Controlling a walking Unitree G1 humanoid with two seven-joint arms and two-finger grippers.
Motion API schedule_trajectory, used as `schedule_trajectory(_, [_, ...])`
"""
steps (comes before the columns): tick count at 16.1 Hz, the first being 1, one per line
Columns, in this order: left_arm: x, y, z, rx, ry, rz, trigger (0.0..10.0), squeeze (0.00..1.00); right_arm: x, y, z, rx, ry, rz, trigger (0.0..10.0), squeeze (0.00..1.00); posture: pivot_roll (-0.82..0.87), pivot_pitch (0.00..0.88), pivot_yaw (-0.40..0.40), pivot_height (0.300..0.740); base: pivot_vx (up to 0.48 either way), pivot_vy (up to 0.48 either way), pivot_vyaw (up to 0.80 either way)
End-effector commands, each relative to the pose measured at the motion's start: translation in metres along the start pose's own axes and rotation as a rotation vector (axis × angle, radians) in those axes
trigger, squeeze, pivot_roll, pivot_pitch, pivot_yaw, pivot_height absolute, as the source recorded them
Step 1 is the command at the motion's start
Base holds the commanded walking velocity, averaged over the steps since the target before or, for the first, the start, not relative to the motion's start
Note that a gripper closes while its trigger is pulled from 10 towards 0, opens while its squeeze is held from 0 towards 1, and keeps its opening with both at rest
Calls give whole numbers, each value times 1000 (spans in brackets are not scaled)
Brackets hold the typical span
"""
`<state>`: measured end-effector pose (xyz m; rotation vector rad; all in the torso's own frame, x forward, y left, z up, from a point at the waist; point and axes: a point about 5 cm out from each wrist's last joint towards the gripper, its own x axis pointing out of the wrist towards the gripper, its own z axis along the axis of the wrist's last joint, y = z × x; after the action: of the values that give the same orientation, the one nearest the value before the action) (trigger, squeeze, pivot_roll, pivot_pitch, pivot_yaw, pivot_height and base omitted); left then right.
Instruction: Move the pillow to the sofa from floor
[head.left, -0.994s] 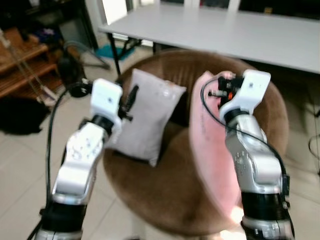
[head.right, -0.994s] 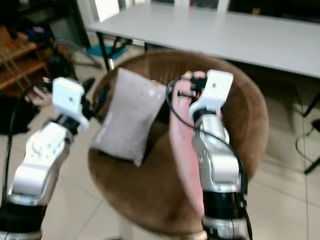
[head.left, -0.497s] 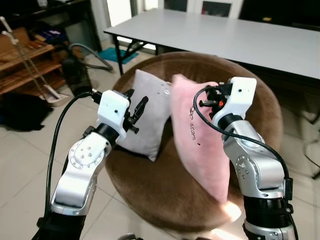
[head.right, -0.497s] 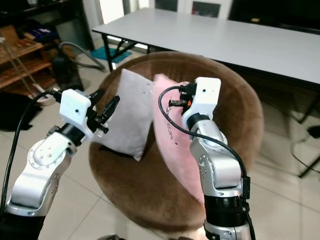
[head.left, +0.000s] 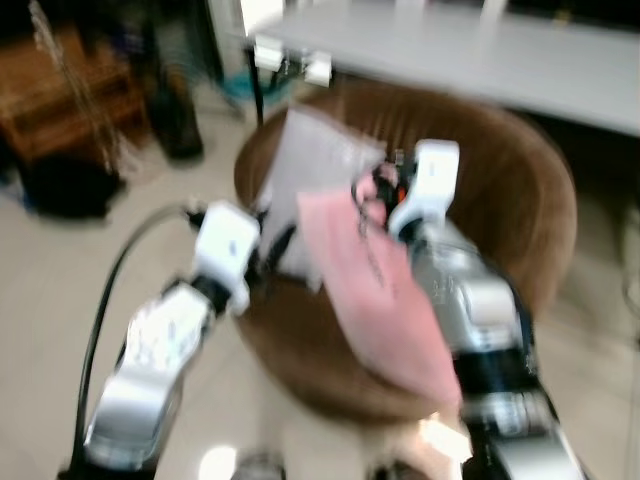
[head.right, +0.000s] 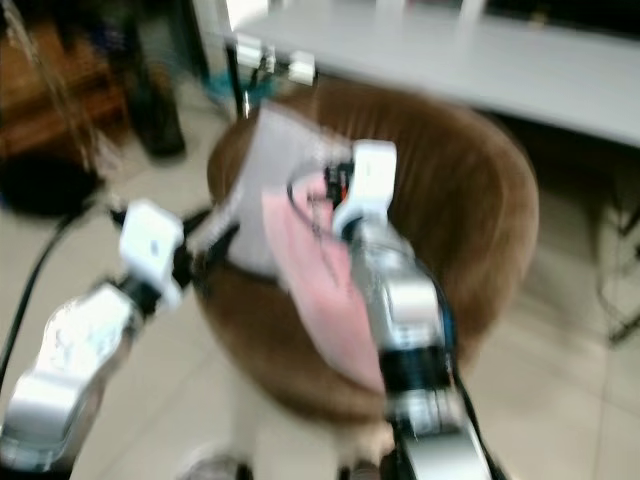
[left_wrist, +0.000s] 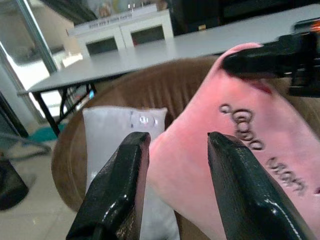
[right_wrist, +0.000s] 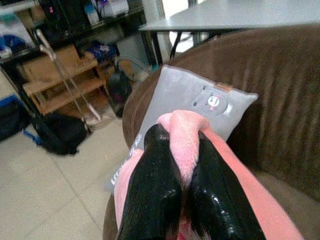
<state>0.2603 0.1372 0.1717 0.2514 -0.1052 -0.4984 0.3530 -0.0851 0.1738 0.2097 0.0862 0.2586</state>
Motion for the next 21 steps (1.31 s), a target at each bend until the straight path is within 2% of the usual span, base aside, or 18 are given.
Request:
schedule_trajectory(1, [-4, 1, 5, 14, -4, -4, 10000, 0, 10, 5, 18, -2, -87, 27, 10000, 0, 19, 145, -7, 740, 0, 0, 0])
schedule_trajectory(3, [-9, 5, 7, 20, 0, 46, 10000, 0, 18, 13, 24, -11, -108, 45, 10000, 0, 20, 161, -17, 740, 0, 0, 0])
schedule_trajectory(7, [-5, 9, 8, 3, 9, 125, 10000, 0, 17, 21, 29, 43, -177, 95, 10000, 0, 9, 171, -6, 740, 0, 0, 0])
schedule_trajectory(12, [-3, 8, 11, 11, 4, 124, 10000, 0, 23, 13, 27, 19, -196, 48, 10000, 0, 13, 166, 1, 740, 0, 0, 0])
schedule_trajectory(16, [-5, 4, 6, 37, 52, 90, 10000, 0, 44, 0, 27, -81, -158, -55, 10000, 0, 36, 164, -12, 740, 0, 0, 0])
schedule_trajectory(17, [-6, 3, 5, 33, 61, 77, 10000, 0, 48, -5, 32, -94, -157, -91, 10000, 565, 41, 164, -15, 740, 0, 0, 0])
schedule_trajectory(18, [-7, 1, 5, 27, 68, 53, 10000, 0, 51, -8, 37, -102, -157, -120, 10000, 1000, 48, 165, -20, 740, 0, 0, 0])
schedule_trajectory(21, [-10, -3, 4, 23, 75, 19, 10000, 0, 53, -12, 48, -138, -193, -164, 10000, 1000, 60, 159, -27, 740, 0, 0, 0])
